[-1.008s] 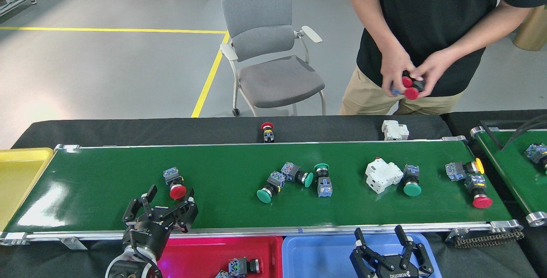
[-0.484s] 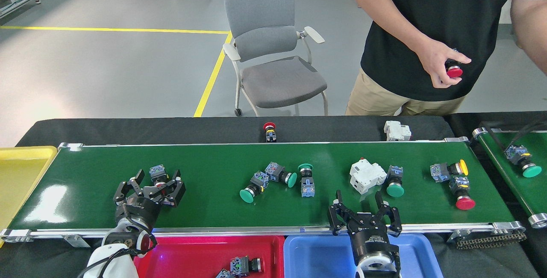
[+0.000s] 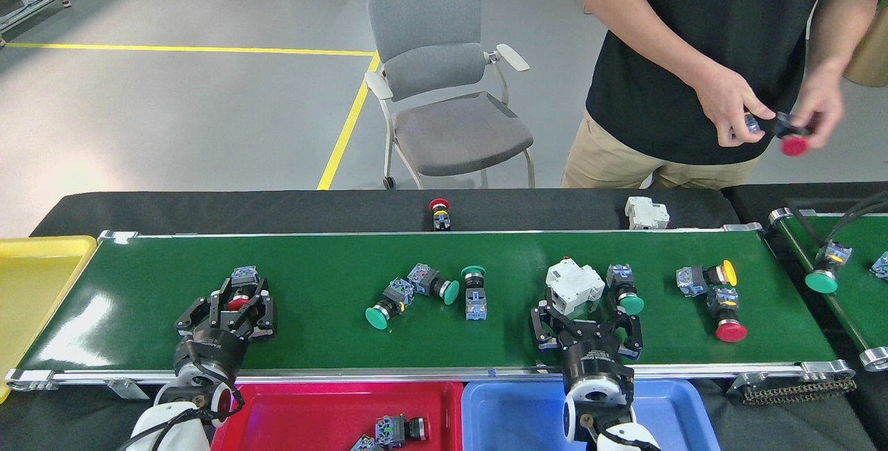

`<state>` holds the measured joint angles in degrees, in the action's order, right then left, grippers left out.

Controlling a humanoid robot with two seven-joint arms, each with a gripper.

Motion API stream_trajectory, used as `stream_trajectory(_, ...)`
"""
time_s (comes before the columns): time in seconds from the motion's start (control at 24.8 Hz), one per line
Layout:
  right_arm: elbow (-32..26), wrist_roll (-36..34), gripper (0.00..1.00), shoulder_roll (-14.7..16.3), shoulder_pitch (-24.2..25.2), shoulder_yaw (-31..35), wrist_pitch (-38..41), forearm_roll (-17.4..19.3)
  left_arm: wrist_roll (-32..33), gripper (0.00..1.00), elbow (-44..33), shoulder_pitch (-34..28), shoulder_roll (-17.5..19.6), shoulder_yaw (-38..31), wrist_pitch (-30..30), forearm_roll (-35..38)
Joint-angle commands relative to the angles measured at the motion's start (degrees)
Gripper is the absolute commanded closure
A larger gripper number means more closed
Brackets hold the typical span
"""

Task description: Pick switch part from conveyor to tray

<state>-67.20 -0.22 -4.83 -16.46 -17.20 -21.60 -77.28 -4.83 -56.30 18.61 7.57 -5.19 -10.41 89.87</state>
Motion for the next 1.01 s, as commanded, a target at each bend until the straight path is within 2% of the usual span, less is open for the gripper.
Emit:
stream_trajectory(0.0, 1.0, 0.0, 0.01, -0.6, -1.7, 0.0, -0.2, -0.1, -2.7, 0.89, -0.4, -0.9, 0.6, 0.0, -4.2, -0.4)
stream_trajectory(0.04, 1.9, 0.0, 0.01, -0.7, -2.3, 0.0, -0.2, -0.1, -4.1, 0.94, -1.1, -1.2, 0.7, -0.4, -6.8, -0.4)
stream_trajectory(0.16, 3.8, 0.0, 0.01, -0.6, -4.2, 0.1, -0.3, 0.0, -4.8, 0.95, -7.1, -4.2, 1.2, -0.9, -11.3, -0.5)
stream_trajectory(0.2, 4.6, 0.0, 0.01, -0.6, -4.8, 0.2, -0.4, 0.0, -4.8, 0.95, -10.7, -6.7, 2.5, -0.7, -13.9, -0.6)
stream_trajectory(0.24, 5.3, 0.0, 0.01, -0.6, -5.2, 0.2, -0.3, 0.0, -4.8, 0.94, -14.3, -9.3, 3.9, -0.6, -17.5, -0.8)
stream_trajectory(0.32, 7.1, 0.0, 0.03, -1.0, -6.2, 0.2, -0.3, 0.1, -4.8, 0.91, -23.5, -16.8, 7.5, -1.0, -32.4, -4.0)
stream_trajectory(0.36, 7.5, 0.0, 0.09, -1.3, -6.6, 0.1, -0.3, 0.1, -4.8, 0.87, -26.7, -19.9, 8.4, -1.3, -34.6, -5.2)
stream_trajectory(0.4, 7.5, 0.1, 0.25, -1.1, -6.7, 0.1, -0.1, 0.1, -4.8, 0.79, -30.1, -23.8, 9.1, -2.3, -34.6, -6.3)
stream_trajectory(0.44, 7.5, 0.9, 0.41, -1.1, -6.9, -0.1, 0.0, 0.1, -4.8, 0.66, -33.3, -27.8, 9.8, -3.7, -34.6, -6.6)
stream_trajectory(0.48, 7.5, 2.2, 0.62, -0.8, -7.4, -0.2, 0.5, -0.1, -4.7, 0.41, -35.3, -30.8, 9.8, -4.8, -34.6, -6.7)
stream_trajectory(0.52, 7.5, 2.8, 0.65, -0.6, -7.6, -0.6, 0.6, 0.0, -4.6, 0.18, -36.4, -32.7, 9.4, -5.4, -34.6, -6.7)
stream_trajectory(0.56, 7.4, 2.9, 0.67, -0.3, -7.6, -1.3, 0.6, 0.1, -4.7, 0.0, -37.4, -34.3, 8.7, -6.0, -34.6, -6.7)
stream_trajectory(0.6, 7.1, 2.9, 0.7, 0.1, -7.6, -1.7, 0.7, 0.3, -4.7, 0.0, -37.8, -35.2, 7.4, -6.2, -34.6, -6.7)
stream_trajectory(0.73, 5.2, 2.9, 0.7, 0.4, -7.2, -1.8, 1.2, 0.4, -4.7, 0.0, -37.9, -35.5, 5.6, -6.3, -34.6, -6.7)
stream_trajectory(0.85, -3.7, 3.7, 0.7, 1.4, -3.4, -2.4, 4.3, 0.3, -4.7, 0.0, -38.0, -35.6, 4.2, -9.7, -34.6, -6.7)
stream_trajectory(0.97, -18.6, 7.4, 0.68, 6.2, 5.2, -2.4, 11.2, 0.4, -4.8, 0.0, -37.7, -34.2, -3.1, -19.2, -34.6, -6.6)
